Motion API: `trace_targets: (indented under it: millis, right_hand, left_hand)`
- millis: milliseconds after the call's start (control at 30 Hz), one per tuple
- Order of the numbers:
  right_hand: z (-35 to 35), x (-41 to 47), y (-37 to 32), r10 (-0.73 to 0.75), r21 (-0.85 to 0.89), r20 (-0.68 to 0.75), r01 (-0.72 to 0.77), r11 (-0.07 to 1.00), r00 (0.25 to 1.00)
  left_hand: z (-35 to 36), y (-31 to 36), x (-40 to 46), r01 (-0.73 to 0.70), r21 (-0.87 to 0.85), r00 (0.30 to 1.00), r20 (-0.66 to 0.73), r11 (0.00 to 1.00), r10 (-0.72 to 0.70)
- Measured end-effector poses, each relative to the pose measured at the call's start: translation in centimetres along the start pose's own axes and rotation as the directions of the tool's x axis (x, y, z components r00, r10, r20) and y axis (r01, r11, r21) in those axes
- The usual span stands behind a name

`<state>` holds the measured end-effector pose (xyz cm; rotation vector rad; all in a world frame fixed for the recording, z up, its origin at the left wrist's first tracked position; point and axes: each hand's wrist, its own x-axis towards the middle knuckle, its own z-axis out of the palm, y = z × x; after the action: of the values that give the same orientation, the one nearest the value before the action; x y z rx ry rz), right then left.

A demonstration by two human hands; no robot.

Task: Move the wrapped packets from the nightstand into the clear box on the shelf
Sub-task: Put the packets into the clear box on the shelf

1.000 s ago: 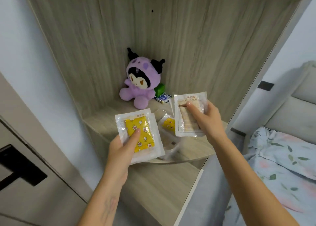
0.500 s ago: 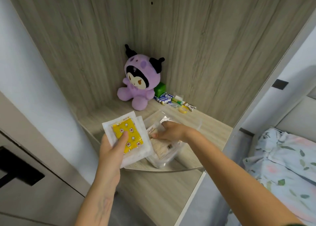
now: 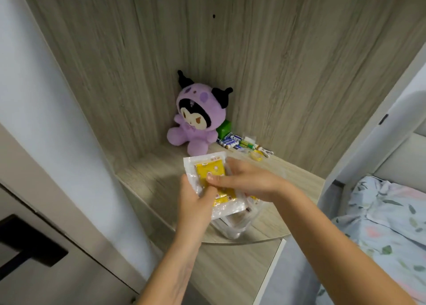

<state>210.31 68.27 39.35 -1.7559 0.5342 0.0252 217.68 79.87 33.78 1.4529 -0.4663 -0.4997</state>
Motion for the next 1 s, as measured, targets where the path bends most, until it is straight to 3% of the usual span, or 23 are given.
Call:
trace_targets:
  millis: [100,167,200,267,333,433,500,733,1000]
  right_hand:
    - [-2.1,-0.2,0.8,-0.036,-0.016,-0.098,0.035,0.999,0.994]
    - [-4.6,-0.2,1.2,-0.043,-0.050,-0.184,0.034,0.998,0.982]
    - [-5.8,-0.2,1.5,-0.045,-0.097,-0.239,0.022,0.995,0.970]
    - [-7.6,0.2,1.6,-0.038,-0.364,-0.338,-0.094,0.927,0.940]
    - [-8.2,1.2,1.8,0.040,-0.610,-0.364,-0.270,0.745,0.931]
    - [-7.7,3.2,3.4,0.254,-0.707,-0.314,-0.404,0.581,0.915]
    - [-7.4,4.4,4.7,0.327,-0.722,-0.304,-0.440,0.534,0.895]
    - [-5.2,5.9,5.6,0.329,-0.792,-0.263,-0.398,0.463,0.907]
    - [-4.3,4.5,5.3,0.326,-0.779,-0.188,-0.343,0.525,0.926]
  left_hand:
    - [1.0,0.2,0.4,-0.016,0.014,0.989,0.151,1.000,0.014]
    - [0.5,0.3,0.6,-0.112,0.164,0.972,0.221,0.980,0.074]
    - [0.1,0.3,0.9,-0.203,0.358,0.969,0.208,0.912,0.134]
    - [-1.0,-0.1,1.9,-0.343,0.683,0.937,0.197,0.645,0.290]
    - [-1.6,-0.4,3.1,-0.293,0.802,0.954,0.206,0.521,0.218]
    - [-2.1,-1.3,4.7,-0.189,0.787,0.963,0.265,0.587,-0.046]
    - [-2.3,-1.9,4.9,-0.149,0.742,0.949,0.293,0.653,-0.117]
    - [-2.1,-3.0,5.1,-0.117,0.722,0.949,0.284,0.682,-0.139]
    - [-1.9,-3.4,5.1,-0.103,0.720,0.965,0.239,0.686,-0.107]
